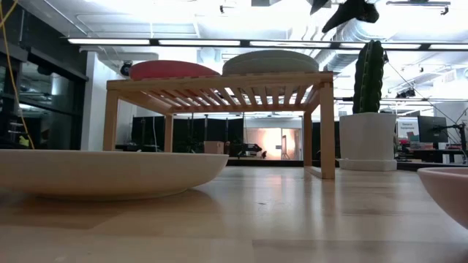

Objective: Place and stack plates onto a shelf
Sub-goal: Stack the top pink plate on top of the other pink plate on the shelf

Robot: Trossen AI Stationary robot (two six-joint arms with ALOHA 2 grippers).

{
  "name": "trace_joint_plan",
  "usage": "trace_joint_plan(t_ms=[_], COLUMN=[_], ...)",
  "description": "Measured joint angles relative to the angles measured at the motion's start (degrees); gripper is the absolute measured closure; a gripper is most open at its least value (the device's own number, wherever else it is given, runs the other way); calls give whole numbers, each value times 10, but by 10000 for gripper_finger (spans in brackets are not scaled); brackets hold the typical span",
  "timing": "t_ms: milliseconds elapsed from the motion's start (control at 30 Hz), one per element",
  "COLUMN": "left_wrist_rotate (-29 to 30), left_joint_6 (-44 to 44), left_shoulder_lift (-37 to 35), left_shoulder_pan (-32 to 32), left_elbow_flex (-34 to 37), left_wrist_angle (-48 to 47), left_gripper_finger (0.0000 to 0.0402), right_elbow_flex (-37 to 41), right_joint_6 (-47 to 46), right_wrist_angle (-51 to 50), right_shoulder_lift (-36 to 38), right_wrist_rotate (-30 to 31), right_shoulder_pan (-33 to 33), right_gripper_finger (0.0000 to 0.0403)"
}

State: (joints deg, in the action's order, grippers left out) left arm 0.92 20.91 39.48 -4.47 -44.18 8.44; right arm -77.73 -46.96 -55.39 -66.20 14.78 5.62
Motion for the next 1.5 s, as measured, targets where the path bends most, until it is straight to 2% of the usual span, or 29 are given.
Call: trace_joint_plan(t_ms=[167, 300, 433, 533, 633, 767, 833, 967, 1167, 1300, 1500], left_wrist_rotate=[0, 0, 8, 19, 26, 27, 27, 28, 28, 28, 28], left_joint_6=[0, 0, 0, 0, 0, 1, 8, 15, 15, 15, 15], left_shoulder_lift=[0, 0, 0, 0, 0, 0, 0, 0, 0, 0, 0], left_shoulder_pan=[0, 0, 0, 0, 0, 0, 0, 0, 0, 0, 0], left_elbow_flex=[0, 0, 0, 0, 0, 0, 0, 0, 0, 0, 0], left_wrist_angle=[-1, -1, -1, -1, -1, -1, -1, -1, -1, 0, -1], left_gripper_finger=[250, 250, 250, 250, 250, 250, 250, 250, 250, 250, 250], right_elbow_flex=[8, 55, 154, 246, 321, 372, 374, 358, 350, 350, 350], right_joint_6=[-7, -70, -174, -271, -377, -488, -520, -586, -611, -602, -562], right_wrist_angle=[-60, -41, 100, 252, 375, 481, 503, 502, 494, 419, 291], right_shoulder_lift=[12, 17, 16, 6, -22, -79, -111, -163, -188, -161, -79], right_wrist_rotate=[-1, -11, 11, 74, 153, 241, 284, 323, 355, 339, 318], right_shoulder_pan=[-82, -178, -280, -336, -364, -370, -366, -352, -328, -307, -267], right_gripper_finger=[198, 199, 212, 239, 281, 366, 393, 381, 399, 400, 402])
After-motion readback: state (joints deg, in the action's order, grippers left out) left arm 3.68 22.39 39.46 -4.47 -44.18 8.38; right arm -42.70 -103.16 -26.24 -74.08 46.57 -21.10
